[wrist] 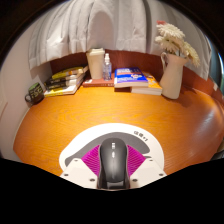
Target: Arrange mouse
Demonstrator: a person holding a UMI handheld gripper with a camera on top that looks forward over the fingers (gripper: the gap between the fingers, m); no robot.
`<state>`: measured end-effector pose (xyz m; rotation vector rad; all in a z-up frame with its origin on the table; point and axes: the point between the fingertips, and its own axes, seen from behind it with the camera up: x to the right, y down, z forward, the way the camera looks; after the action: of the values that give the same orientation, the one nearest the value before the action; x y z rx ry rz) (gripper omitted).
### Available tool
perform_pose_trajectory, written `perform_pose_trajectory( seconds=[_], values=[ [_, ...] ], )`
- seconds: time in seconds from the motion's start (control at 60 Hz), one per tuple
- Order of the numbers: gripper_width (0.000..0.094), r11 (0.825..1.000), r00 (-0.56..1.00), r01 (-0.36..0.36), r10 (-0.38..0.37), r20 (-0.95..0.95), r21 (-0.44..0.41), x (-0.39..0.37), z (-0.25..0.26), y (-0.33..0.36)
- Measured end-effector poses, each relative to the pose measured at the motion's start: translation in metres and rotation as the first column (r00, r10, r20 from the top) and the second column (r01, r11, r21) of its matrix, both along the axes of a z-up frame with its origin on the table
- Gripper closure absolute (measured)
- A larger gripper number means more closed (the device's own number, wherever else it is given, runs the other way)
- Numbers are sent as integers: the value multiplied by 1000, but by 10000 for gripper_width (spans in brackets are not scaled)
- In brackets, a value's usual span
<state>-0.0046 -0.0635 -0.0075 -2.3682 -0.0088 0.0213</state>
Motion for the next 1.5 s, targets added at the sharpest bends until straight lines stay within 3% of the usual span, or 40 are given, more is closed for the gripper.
perform_pose_trajectory(
  seconds=[0.15,0.3,0.383,0.55,0.767,0.933,1.5],
  values=[
    [578,1000,1000,11,-11,-3,7,3,-4,1],
    [469,1000,1000,11,-11,-10,-13,2,-4,0],
    [340,998,998,58,-59,-35,-32,8,6,-3],
    [78,996,995,82,-80,-55,39,20,73,-13],
    [80,985,995,53,-39,-91,162,27,185,-65],
    [80,978,997,36,-22,-70,205,35,230,-117],
    [82,972,998,32,-17,-66,232,64,241,-212]
  ],
)
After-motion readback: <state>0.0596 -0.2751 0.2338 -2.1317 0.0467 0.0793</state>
